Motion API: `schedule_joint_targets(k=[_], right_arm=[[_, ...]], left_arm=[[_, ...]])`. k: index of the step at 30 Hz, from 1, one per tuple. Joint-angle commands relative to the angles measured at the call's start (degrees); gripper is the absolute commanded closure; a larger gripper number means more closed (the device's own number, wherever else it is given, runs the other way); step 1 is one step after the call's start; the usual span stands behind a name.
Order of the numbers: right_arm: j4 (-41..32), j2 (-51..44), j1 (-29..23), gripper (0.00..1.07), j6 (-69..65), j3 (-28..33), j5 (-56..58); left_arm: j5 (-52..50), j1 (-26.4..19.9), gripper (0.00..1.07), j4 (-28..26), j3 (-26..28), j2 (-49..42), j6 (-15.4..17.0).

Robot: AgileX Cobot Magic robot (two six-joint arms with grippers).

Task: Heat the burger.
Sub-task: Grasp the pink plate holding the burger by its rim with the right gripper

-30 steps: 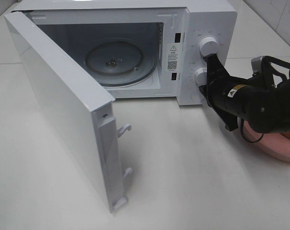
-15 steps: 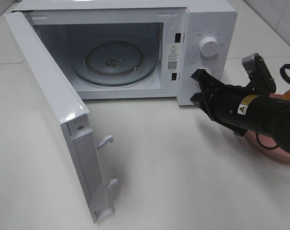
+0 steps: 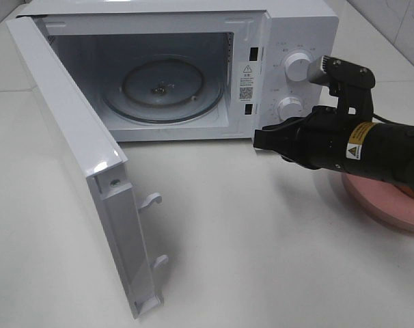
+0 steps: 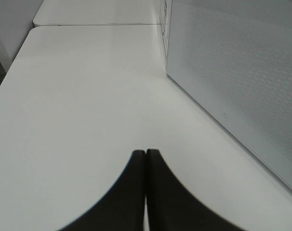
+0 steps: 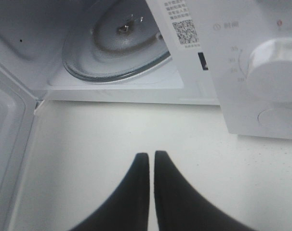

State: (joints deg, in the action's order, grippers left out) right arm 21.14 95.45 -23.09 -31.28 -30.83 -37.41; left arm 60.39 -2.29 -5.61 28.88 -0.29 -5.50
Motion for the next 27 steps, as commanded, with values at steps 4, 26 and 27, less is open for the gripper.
schedule_joint_targets(k=[4, 26, 27], right_arm=[[3.1, -4.5, -0.1, 1.04, 8.5, -0.3, 8.0], [-15.8, -9.9, -4.5, 0.96, 26.8, -17.6, 71.4], [-15.8, -9.9, -4.5, 0.96, 26.8, -17.6, 71.4]], left_arm=[[-0.8, 0.0, 1.06, 0.1, -0.1, -1.1, 0.0], [-0.8, 0.0, 1.06, 0.1, -0.1, -1.1, 0.0], [-0.8, 0.0, 1.06, 0.1, -0.1, -1.1, 0.0]])
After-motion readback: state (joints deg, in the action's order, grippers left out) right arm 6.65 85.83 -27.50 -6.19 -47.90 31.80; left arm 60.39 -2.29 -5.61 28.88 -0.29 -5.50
